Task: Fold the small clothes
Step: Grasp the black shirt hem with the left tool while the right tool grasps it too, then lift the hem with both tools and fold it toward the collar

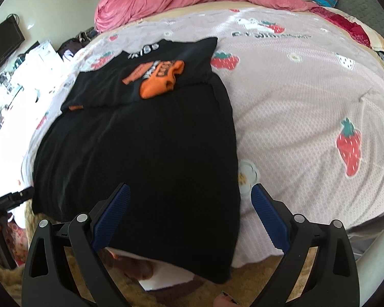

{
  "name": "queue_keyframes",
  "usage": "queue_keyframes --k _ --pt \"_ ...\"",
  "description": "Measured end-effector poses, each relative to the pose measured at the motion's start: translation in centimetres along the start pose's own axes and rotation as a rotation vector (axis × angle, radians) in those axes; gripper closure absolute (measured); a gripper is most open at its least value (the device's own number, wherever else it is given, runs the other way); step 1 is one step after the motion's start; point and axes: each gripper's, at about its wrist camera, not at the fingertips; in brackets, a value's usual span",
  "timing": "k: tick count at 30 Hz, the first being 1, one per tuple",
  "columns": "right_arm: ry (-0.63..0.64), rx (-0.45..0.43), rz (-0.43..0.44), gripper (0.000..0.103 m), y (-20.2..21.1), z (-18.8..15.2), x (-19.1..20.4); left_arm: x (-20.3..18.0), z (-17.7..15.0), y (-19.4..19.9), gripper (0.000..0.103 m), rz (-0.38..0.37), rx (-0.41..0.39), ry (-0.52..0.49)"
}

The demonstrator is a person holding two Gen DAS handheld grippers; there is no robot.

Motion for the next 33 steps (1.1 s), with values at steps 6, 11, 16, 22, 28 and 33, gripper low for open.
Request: queue_keyframes --k 6,11,16,22,28,33 --pt "0.008 0.046 -0.002 0.008 -0.6 -1.5 -0.8 -0.1 -0.3 -1.0 0.059 -0.008 0.026 -0.007" --pt "0.004 0.092 0.043 0.011 -1.0 -2.8 -1.7 0.6 -0.2 -1.4 0.061 -0.043 0.045 0.015" --pt "0.039 0.141 0.076 0.028 -1.3 -3.9 -1.9 1.3 -0.3 -1.3 0.061 -0.048 0.056 0.019" --pt "0.082 0.188 0.085 0.059 -2.4 -5.0 -1.9 1.2 -0.5 -1.4 0.057 -0.049 0.063 0.019" --pt "0.101 0.156 0.105 0.095 -0.8 -5.0 -2.4 1.0 -0.5 -1.8 0.049 -0.056 0.084 0.038" --pt "0.103 0.001 0.251 0.097 4.0 -4.1 -3.2 1.6 -0.8 -2.5 0.049 -0.071 0.113 0.064"
Point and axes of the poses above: each gripper's, at about its wrist camera, not at the fingertips, and y roughly against the way its jaws point, x to its left, z to its top, and after that the axes turned 13 degrees about x, right-handed
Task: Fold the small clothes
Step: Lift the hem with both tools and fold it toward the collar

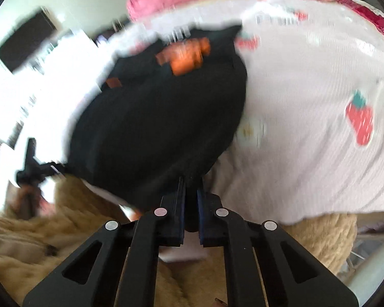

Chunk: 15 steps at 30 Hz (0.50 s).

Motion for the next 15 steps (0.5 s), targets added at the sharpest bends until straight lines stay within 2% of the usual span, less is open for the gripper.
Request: queue_keyframes --k 3,6,7,8,9,15 --pt "-0.010 -0.110 0.066 0.097 3.1 1.0 -0.4 0.4 0.0 0.1 0.056 -0.019 0.002 0.006" --pt "-0.015 -0.163 0.083 0.097 4.6 1.8 -0.8 0.2 -0.1 0.4 0.069 -0.017 0.002 -0.006" --pt "-0.016 -0.169 0.081 0.097 4.7 1.9 -0.8 0.1 -0.1 0.5 0.076 -0.012 0.003 -0.012" --pt "-0.018 -0.173 0.082 0.097 4.7 2.0 -0.9 0.1 -0.2 0.6 0.089 -0.019 0.004 -0.015" --pt "-0.021 -0.173 0.083 0.097 4.5 2.2 -1.0 0.2 -0.4 0.7 0.096 -0.039 0.006 -0.015" --pt "-0.055 -0.191 0.090 0.097 3.9 2.0 -1.2 -0.3 -0.7 2.2 0.099 -0.111 -0.012 -0.022"
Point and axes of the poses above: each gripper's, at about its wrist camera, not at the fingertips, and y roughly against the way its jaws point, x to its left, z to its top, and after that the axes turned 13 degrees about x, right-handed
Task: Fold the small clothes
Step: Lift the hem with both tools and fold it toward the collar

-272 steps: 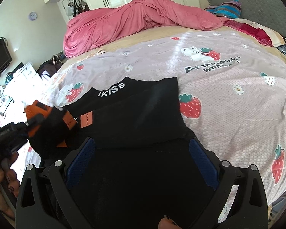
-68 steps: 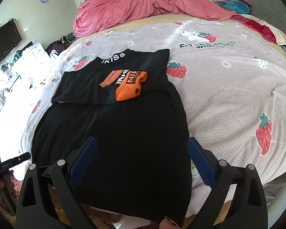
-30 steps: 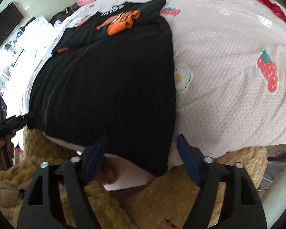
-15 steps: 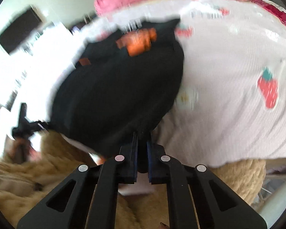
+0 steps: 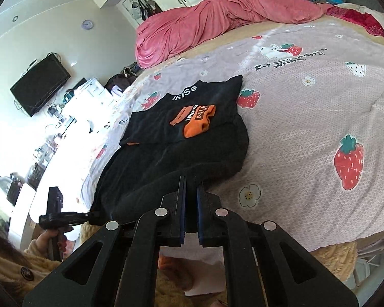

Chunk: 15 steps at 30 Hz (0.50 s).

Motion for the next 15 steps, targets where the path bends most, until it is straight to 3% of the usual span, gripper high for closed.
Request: queue_keyframes --k 7,15 --pt "0.000 -0.041 -0.004 0.097 0.2 1.4 0.2 -1.9 1.6 3.8 0.100 -0.071 -0.099 -0.067" --pt "0.004 -0.136 -0.012 0.097 1.3 3.0 0.6 -3.9 4.1 8.4 0.100 -0.076 -0.258 -0.139"
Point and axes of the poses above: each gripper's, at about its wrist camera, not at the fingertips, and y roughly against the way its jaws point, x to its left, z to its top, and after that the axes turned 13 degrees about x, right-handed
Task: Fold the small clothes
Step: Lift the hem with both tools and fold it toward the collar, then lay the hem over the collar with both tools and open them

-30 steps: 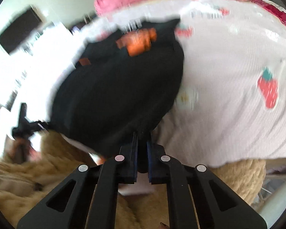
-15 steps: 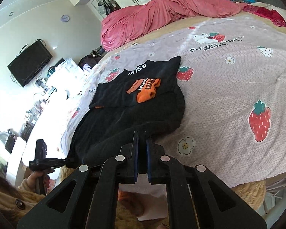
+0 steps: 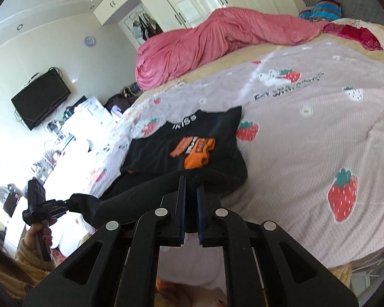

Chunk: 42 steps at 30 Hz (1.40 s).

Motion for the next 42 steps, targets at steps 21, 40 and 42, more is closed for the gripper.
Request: queue_keyframes --k 21,40,42 --pt "0.039 -0.124 -0.049 0.097 -0.5 5.7 0.8 -3.1 7.4 0.4 0.100 -0.056 -0.164 -0.046" --pt "0.023 -0.160 -0.069 0.097 -3.0 10.9 0.5 -3.8 12.2 -1.3 0.100 -0.056 -0.203 -0.034" --pt "0.021 -0.161 -0.079 0.097 -3.5 11.4 0.2 -3.7 12.9 -1.7 0.100 -0.060 -0.203 -0.029"
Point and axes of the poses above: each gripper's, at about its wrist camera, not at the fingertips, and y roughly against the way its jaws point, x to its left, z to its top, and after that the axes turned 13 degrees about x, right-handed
